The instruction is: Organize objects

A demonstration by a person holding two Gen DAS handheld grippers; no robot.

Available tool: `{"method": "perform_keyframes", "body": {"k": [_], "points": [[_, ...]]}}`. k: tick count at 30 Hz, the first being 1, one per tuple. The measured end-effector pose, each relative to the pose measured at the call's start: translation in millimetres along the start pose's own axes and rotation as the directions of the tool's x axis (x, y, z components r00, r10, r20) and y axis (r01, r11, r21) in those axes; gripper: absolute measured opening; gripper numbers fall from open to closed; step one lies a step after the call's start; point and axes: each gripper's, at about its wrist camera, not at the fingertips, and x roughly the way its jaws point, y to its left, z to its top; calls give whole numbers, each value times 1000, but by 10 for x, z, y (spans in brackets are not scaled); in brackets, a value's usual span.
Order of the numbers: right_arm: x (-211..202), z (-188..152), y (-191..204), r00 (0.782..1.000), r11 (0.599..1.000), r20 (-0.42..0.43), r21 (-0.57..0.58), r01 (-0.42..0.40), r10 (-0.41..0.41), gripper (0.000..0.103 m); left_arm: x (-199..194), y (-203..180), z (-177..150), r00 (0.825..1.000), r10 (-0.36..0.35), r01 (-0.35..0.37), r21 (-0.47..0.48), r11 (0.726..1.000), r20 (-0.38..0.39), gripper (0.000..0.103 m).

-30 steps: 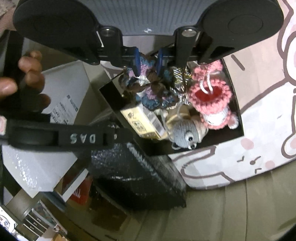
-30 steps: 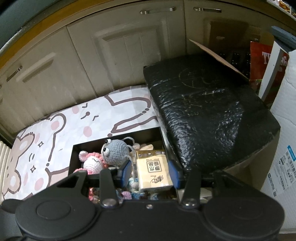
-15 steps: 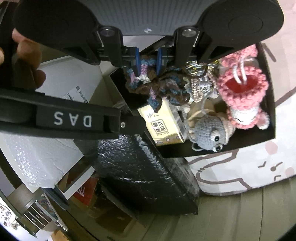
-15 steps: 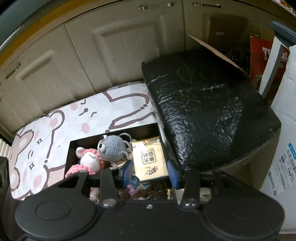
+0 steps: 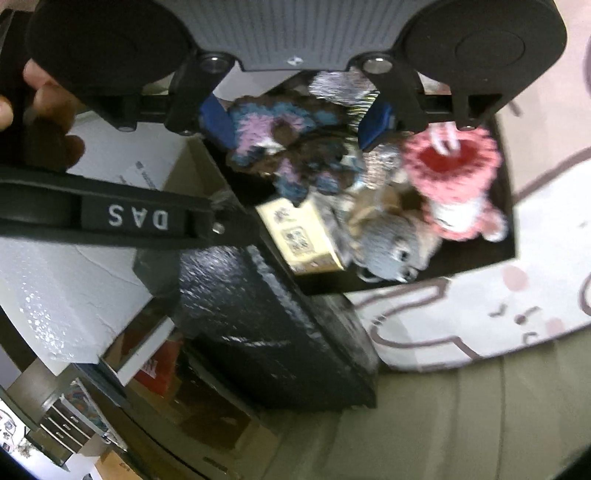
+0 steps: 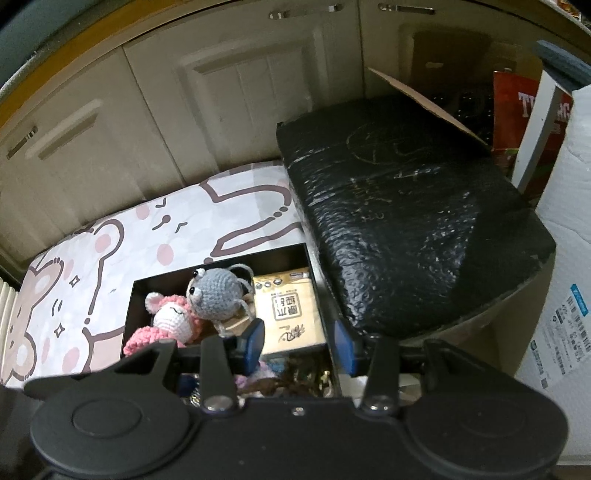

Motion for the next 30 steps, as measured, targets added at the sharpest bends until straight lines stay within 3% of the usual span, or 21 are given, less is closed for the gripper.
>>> {"method": "perform_keyframes", "body": {"k": [7,13,17,23,30], "points": [[-183,-25,104,999,999,26,-44,-20,22,44,-323,120,0,995,88,-87,-17,996,49,93],[-341,-64,236,999,996,40,-83,-33,37,51,-657,240,-1,982,162,-157,-51,986,93,102],[-484,-85,314,998,995,63,-94,-11,17,72,-841,313,-13,973,210,-205,-57,977,98,103],[-702,-159,358,996,997,88,-75,21,-15,90,-1163,399,-74,957,266,-260,-64,964,120,103],[-994,-237,444,992,995,121,-79,53,-43,98,-1550,366,-162,937,310,-307,-39,951,161,103]]}}
